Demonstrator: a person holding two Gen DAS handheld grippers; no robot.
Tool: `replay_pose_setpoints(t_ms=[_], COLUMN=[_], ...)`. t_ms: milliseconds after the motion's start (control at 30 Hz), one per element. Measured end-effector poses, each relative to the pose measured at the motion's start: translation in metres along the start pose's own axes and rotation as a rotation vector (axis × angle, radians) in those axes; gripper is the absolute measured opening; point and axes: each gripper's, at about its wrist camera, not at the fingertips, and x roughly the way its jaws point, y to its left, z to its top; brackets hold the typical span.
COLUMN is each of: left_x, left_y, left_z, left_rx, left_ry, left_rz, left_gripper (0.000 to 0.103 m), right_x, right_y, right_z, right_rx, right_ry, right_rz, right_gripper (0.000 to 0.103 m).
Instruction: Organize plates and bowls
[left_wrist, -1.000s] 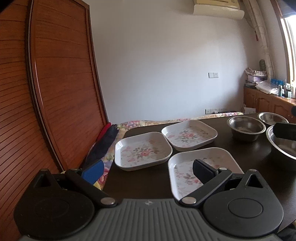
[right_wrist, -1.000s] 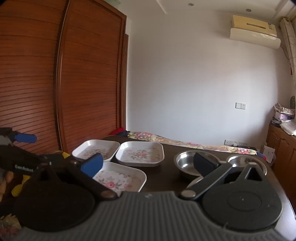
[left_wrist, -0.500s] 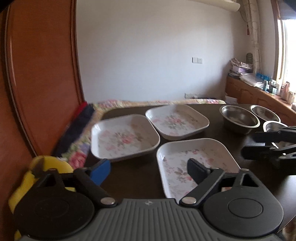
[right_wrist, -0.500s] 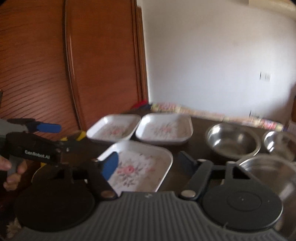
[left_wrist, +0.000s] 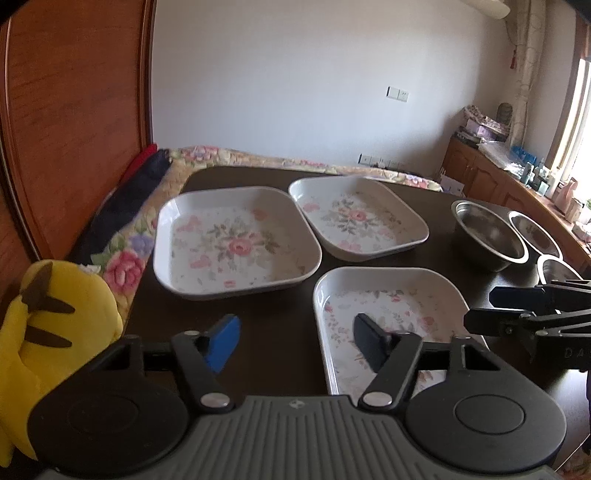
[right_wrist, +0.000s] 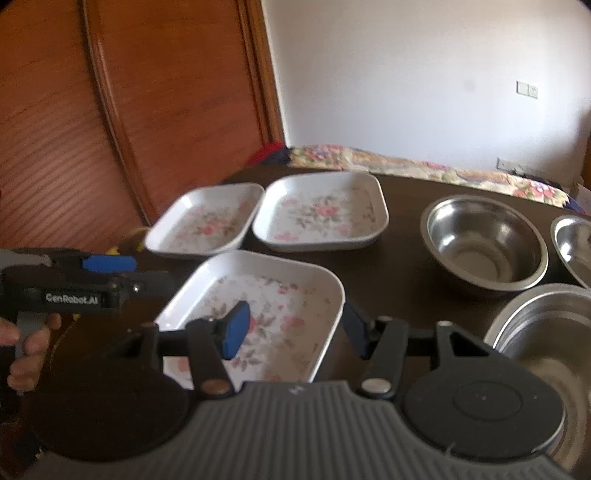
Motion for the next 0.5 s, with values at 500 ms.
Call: replay_pose_setpoints(t_ms=[500], left_x=[0.016], left_y=[0.0], left_z=[0.0], left_rx=[-0.028], left_ry=[0.038], left_rz=[0.001], left_gripper=[0.056], right_x=[0.02], right_y=[-0.01], right_z=[0.005], right_rx=[0.054], right_ry=[0.089], right_rz=[-0.065], right_gripper=[0.048])
